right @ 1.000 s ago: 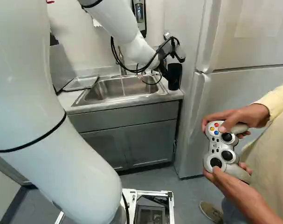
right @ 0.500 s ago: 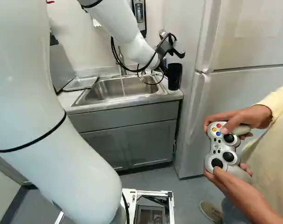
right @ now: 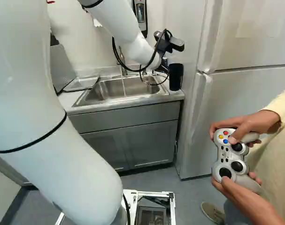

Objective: Rinse the cup and place it in the tray

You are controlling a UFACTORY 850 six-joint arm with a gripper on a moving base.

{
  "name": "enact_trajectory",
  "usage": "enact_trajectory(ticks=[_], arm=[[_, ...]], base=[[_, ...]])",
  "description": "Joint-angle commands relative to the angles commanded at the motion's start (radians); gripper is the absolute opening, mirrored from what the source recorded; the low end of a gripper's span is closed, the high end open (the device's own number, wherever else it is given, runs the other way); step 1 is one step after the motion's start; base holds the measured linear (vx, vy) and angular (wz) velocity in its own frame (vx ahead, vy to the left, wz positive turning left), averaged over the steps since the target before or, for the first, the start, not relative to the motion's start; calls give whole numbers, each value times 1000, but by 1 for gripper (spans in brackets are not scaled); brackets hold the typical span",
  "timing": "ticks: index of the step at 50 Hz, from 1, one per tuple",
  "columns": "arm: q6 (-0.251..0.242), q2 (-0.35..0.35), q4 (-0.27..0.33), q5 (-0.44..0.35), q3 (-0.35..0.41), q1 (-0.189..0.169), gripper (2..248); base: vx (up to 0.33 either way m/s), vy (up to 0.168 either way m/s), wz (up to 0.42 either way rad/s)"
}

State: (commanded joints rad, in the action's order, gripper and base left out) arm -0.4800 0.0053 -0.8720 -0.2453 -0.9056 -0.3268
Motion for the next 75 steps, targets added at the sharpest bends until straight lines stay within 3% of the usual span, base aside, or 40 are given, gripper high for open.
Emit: enact_trajectory(ticks=[17,41,75], arm=[[-179,0,0,0,0,0,247],[-179,-7,0,0,-7,2,247],[-179,-69,0,0,-70,38,247]], base=[[0,0,0],[0,0,0],[0,0,0]])
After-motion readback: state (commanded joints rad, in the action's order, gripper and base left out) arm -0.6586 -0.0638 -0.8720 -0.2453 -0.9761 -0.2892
